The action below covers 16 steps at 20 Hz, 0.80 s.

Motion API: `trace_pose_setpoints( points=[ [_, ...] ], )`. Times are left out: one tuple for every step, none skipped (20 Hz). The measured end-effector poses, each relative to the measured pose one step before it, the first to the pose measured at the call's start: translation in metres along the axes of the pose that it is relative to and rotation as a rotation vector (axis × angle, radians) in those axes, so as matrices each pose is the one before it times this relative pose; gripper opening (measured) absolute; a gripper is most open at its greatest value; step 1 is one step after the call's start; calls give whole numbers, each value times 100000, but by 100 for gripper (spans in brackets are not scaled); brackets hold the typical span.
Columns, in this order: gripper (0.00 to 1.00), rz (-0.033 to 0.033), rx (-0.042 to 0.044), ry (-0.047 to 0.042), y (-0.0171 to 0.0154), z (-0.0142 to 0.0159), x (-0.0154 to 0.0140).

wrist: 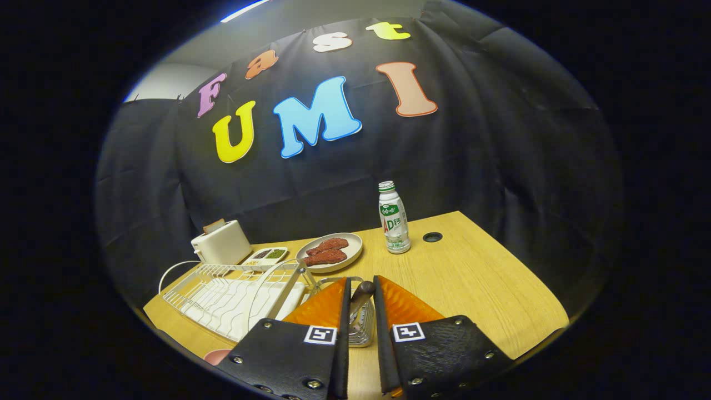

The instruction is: Take the plate from the dish rack, then take the spoon from the basket and place it into the plate.

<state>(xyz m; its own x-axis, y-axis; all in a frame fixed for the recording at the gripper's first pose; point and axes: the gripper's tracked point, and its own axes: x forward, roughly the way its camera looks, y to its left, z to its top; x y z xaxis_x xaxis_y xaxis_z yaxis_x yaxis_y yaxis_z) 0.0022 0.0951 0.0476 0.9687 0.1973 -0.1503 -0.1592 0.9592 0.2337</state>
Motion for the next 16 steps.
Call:
trace_pose_setpoints(
  points=[
    [19,190,538,-134,302,204,-274],
    [19,191,-51,1213,183,-199,-115],
    [19,433,-270,-138,76,-64,90],
    [19,810,1660,-283,585,293,173],
    [11,-442,1377,1041,208,-217,-98],
    [11,-395,1034,663,145,206,60],
    [11,-2492,-773,-507,-181,-77,-12],
    [7,434,-85,398,347,528,549],
    [4,532,64,1778,251,-263,-350],
    [4,165,-671,468,438,238,-126],
    [4,-766,-1649,-192,5,375,136],
    [4,-571,-1580,-194,180,336,-110],
    [4,-99,-1230,-497,289,391,-81],
    [4,-191,-838,213,232,291,-115],
    [4,81,-479,100,309,265,-189],
    [3,29,-495,54,311,361,-280]
  ],
)
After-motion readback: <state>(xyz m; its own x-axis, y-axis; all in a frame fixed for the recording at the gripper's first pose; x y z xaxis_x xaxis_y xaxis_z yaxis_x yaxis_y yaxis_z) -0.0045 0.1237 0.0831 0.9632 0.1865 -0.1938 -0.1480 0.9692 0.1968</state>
